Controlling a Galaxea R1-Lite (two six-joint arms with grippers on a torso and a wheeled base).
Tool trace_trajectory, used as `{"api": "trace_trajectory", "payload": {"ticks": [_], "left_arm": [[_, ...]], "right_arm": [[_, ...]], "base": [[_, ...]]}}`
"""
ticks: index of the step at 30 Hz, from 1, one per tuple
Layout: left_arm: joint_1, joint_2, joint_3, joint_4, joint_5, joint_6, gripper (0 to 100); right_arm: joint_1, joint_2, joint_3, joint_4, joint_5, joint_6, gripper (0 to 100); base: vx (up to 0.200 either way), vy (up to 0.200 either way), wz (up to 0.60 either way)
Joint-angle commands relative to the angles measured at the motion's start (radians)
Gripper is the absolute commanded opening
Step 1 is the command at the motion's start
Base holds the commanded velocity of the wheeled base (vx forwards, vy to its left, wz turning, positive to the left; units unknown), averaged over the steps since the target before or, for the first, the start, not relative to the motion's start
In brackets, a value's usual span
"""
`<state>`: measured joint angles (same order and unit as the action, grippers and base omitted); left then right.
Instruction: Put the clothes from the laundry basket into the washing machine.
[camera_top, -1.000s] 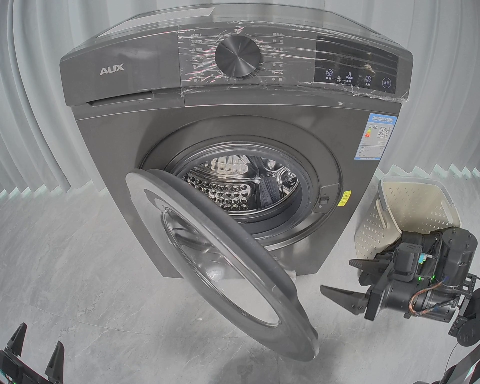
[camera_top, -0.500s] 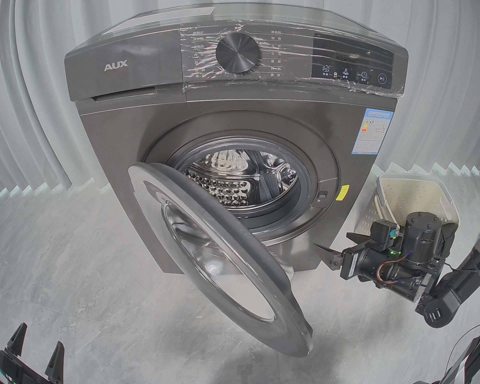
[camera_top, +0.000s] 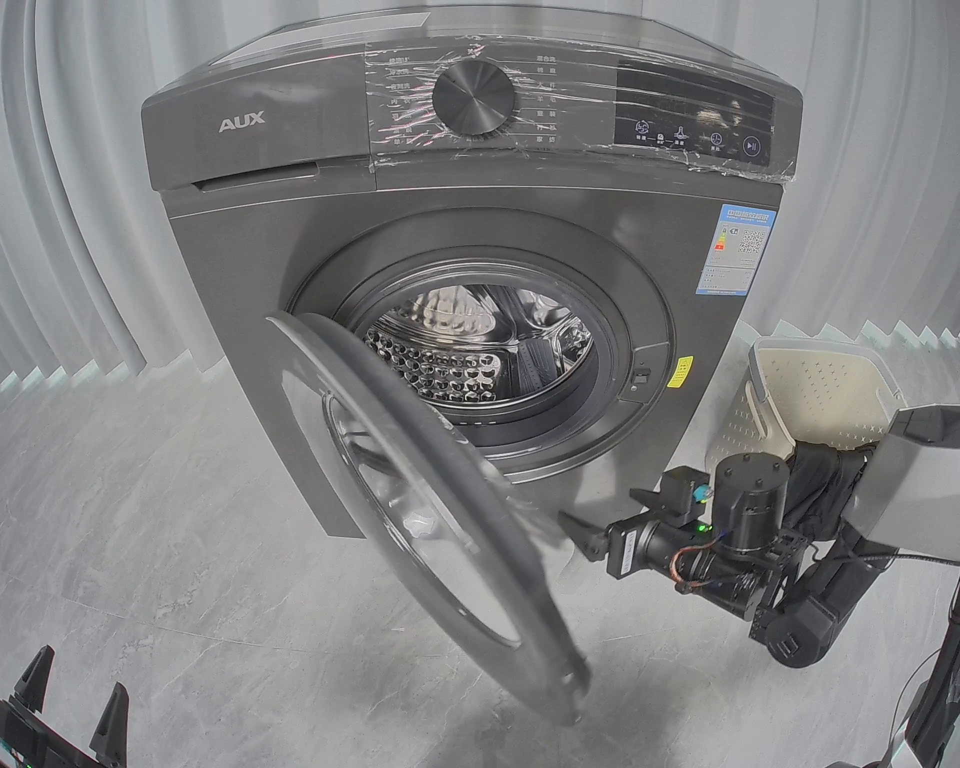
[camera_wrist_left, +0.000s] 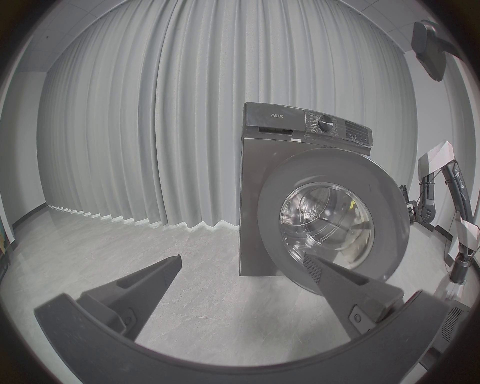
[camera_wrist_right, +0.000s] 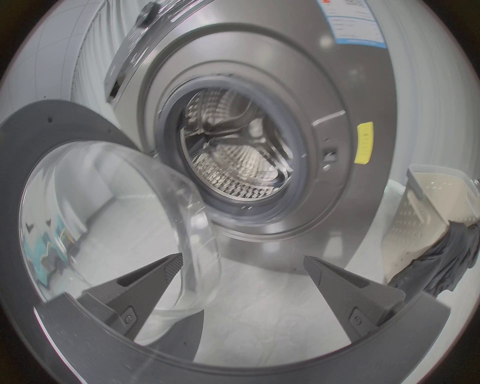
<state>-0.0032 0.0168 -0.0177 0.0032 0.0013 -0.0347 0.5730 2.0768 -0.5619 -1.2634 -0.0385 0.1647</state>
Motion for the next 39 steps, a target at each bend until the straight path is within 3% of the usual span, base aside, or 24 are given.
{"api": "trace_trajectory", "payload": {"ticks": [1, 14, 22, 27, 33, 35, 39], "left_arm": [[0.000, -0.015, 0.016, 0.000, 0.000, -0.001, 100], [0.000, -0.015, 0.016, 0.000, 0.000, 0.001, 100], [0.000, -0.015, 0.016, 0.000, 0.000, 0.001, 100], [0.000, -0.015, 0.016, 0.000, 0.000, 0.001, 100], [0.000, -0.015, 0.016, 0.000, 0.000, 0.001, 100], [0.000, -0.015, 0.016, 0.000, 0.000, 0.001, 100], [0.000, -0.015, 0.016, 0.000, 0.000, 0.001, 100]], "right_arm": [[0.074, 0.006, 0.033, 0.002, 0.000, 0.001, 100], [0.051, -0.004, 0.019, -0.008, 0.002, 0.003, 100], [0.059, 0.002, -0.038, -0.027, 0.017, 0.001, 100], [0.070, 0.028, -0.075, -0.017, 0.051, 0.001, 100], [0.123, 0.155, -0.228, 0.010, 0.052, 0.001, 100], [0.128, 0.163, -0.239, 0.015, 0.052, 0.001, 100], [0.165, 0.243, -0.381, 0.076, 0.034, 0.001, 100]], "base": [[0.000, 0.000, 0.00], [0.000, 0.000, 0.00], [-0.200, 0.000, 0.00], [-0.160, 0.000, 0.00], [0.000, 0.000, 0.00], [0.000, 0.000, 0.00], [0.000, 0.000, 0.00]]}}
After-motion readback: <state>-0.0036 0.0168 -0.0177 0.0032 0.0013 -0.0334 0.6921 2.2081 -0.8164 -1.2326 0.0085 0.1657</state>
